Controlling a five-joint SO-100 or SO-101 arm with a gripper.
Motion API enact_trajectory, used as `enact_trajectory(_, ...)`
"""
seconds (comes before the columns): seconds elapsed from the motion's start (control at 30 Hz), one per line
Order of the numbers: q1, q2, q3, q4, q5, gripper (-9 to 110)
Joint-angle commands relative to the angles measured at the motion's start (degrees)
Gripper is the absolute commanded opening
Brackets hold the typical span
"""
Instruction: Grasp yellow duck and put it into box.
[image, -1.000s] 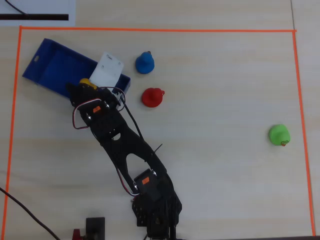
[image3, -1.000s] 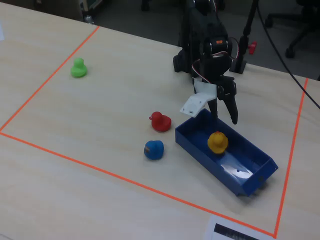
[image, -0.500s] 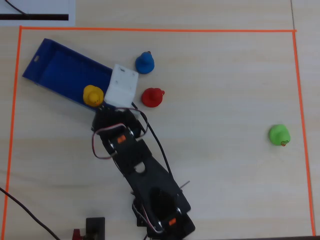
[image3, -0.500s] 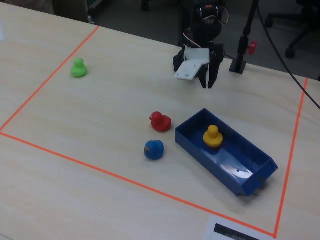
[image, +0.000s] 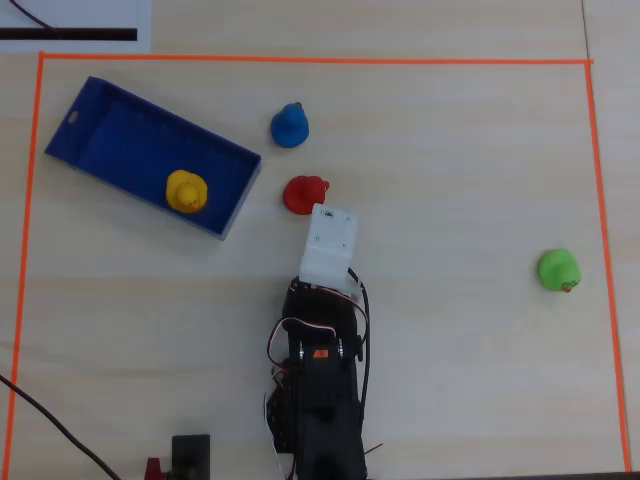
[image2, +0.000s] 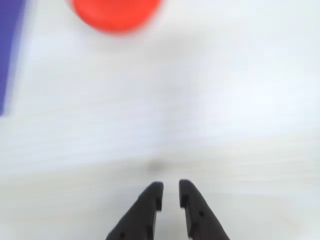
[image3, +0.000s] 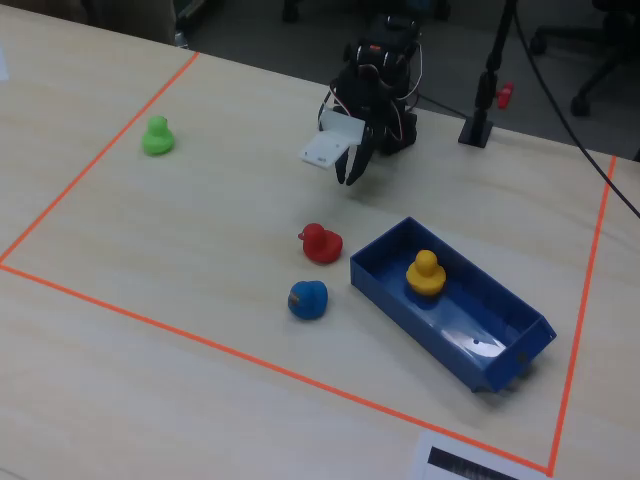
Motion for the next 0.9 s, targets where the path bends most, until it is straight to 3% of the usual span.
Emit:
enact_trajectory(0.0, 0.6, 0.6, 2.4, 3.6, -0.8, 0)
enact_trajectory(0.87, -0.5, 0.6, 2.5, 4.4, 1.1, 1)
